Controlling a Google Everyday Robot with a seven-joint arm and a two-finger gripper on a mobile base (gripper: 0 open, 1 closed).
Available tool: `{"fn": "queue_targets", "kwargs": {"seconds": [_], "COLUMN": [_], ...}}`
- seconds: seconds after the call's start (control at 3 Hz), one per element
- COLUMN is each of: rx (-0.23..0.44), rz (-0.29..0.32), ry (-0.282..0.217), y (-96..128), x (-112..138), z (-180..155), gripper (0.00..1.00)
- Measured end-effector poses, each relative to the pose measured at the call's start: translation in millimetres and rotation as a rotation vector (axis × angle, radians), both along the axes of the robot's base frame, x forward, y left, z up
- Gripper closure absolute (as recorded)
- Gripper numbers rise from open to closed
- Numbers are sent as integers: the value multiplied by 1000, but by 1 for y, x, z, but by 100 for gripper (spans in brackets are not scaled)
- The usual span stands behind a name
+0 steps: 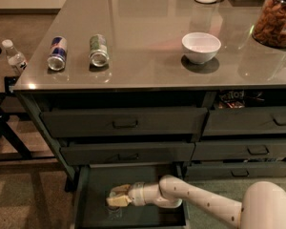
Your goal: Pick water bottle from bottom drawer and place on counter
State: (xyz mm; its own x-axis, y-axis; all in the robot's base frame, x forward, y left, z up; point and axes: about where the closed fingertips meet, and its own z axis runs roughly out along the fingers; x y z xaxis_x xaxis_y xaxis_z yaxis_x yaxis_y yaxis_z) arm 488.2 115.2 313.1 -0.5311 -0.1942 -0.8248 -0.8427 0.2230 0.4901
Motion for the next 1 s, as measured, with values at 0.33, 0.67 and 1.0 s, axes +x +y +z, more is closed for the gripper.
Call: {"fn": "queue_targets", "kwargs": {"seconds": [0.33,0.67,1.0], "rx": [10,8,8], "rz": [-7,-36,-36], "ry": [-6,-96,-96], "y": [0,-10,-10], "x": [3,4,4], "z": [24,67,67], "gripper": [100,100,100]}}
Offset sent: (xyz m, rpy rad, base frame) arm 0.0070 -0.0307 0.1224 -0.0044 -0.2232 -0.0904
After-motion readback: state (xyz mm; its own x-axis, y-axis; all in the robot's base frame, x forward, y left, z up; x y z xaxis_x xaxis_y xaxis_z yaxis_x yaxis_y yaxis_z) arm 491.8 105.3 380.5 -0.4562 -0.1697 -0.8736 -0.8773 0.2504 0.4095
